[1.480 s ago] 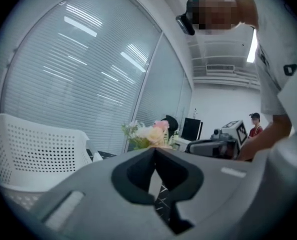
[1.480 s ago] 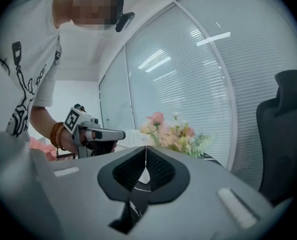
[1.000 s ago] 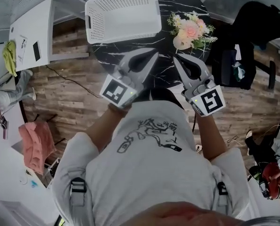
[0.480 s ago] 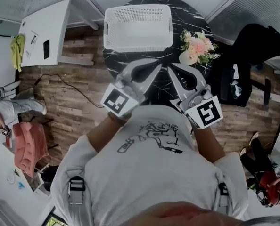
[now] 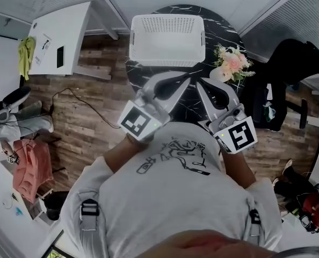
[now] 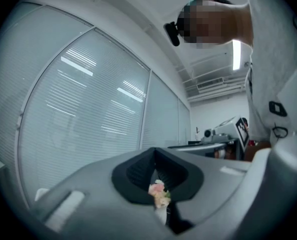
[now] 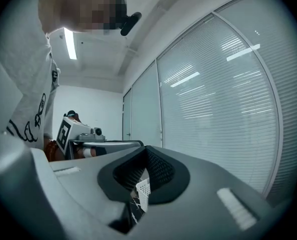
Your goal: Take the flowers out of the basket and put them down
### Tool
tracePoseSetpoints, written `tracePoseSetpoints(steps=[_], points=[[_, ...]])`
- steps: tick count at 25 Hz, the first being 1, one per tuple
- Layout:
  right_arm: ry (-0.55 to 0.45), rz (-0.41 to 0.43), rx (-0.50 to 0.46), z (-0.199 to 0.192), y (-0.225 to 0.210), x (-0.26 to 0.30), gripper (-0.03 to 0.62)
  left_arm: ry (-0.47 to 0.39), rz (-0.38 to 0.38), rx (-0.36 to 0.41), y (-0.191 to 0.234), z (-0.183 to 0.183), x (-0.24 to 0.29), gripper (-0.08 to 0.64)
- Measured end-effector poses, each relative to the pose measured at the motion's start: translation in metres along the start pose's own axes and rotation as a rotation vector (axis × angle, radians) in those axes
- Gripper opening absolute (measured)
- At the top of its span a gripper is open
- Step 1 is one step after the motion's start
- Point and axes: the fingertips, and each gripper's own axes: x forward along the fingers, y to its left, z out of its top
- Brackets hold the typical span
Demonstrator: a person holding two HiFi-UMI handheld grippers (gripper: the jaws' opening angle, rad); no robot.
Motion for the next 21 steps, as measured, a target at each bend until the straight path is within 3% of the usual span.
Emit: tracePoseSetpoints(steps=[21], points=[[-0.015,-0.044,0.034,0.0054,-0.0036,0.0087,0.005,-0.005,0.002,-0.018,0.0112,0.0026,-0.0058,0.003]])
